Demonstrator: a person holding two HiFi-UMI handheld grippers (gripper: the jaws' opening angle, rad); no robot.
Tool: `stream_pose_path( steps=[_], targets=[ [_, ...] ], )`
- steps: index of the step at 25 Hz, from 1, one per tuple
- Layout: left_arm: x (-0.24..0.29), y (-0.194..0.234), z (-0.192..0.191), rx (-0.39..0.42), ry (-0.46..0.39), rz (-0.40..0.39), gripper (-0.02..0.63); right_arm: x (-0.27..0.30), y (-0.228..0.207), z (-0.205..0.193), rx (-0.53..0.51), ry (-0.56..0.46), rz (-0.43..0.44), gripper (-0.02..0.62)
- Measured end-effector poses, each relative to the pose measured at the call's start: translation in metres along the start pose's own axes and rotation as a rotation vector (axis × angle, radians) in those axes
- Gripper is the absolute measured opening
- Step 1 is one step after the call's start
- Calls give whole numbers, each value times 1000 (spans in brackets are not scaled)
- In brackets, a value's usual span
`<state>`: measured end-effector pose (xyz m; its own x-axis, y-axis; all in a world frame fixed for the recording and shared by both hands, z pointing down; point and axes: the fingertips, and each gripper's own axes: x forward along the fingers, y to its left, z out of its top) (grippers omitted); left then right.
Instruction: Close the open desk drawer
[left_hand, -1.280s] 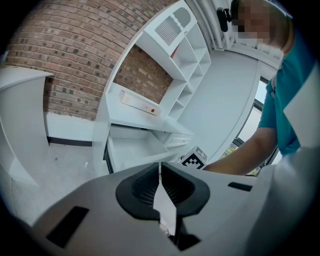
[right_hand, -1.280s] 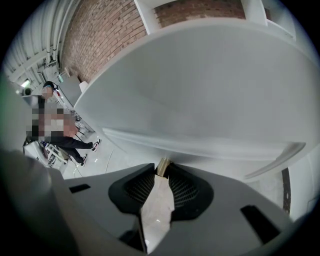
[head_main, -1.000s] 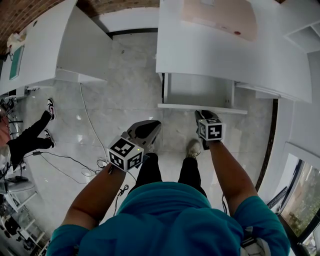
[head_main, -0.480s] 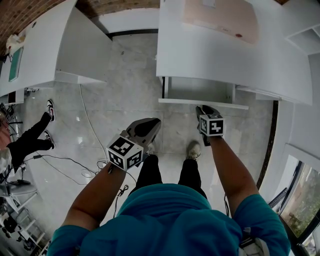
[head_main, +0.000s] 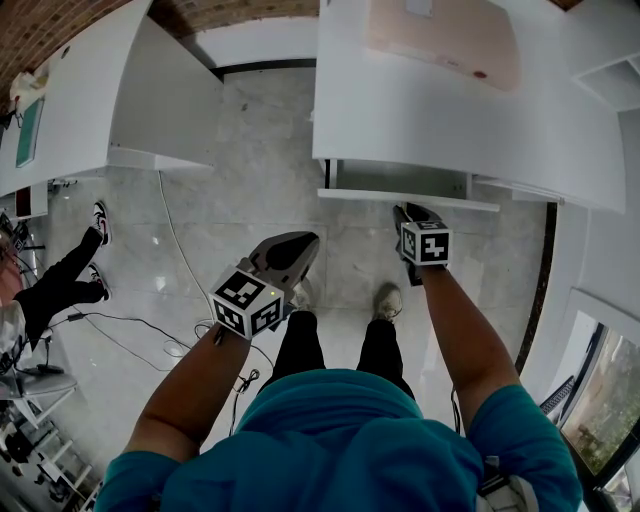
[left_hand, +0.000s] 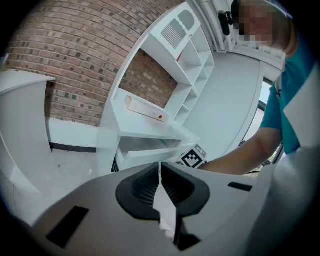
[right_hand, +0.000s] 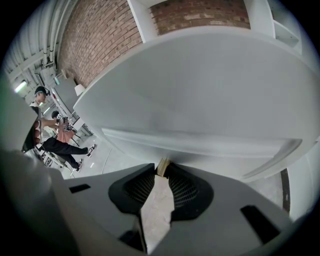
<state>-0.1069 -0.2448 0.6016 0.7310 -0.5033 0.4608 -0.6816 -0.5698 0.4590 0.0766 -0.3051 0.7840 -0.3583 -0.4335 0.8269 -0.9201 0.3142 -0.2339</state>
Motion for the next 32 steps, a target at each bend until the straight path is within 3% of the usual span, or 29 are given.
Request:
stream_pose_path(
  steps=[13,32],
  targets=[
    [3,17,18,6,-16,16,28,8,-7,21,3,-7,-4,97],
    [2,22,15,-8,-17,23,28,19,-17,48,6,-24,-22,97]
  ],
)
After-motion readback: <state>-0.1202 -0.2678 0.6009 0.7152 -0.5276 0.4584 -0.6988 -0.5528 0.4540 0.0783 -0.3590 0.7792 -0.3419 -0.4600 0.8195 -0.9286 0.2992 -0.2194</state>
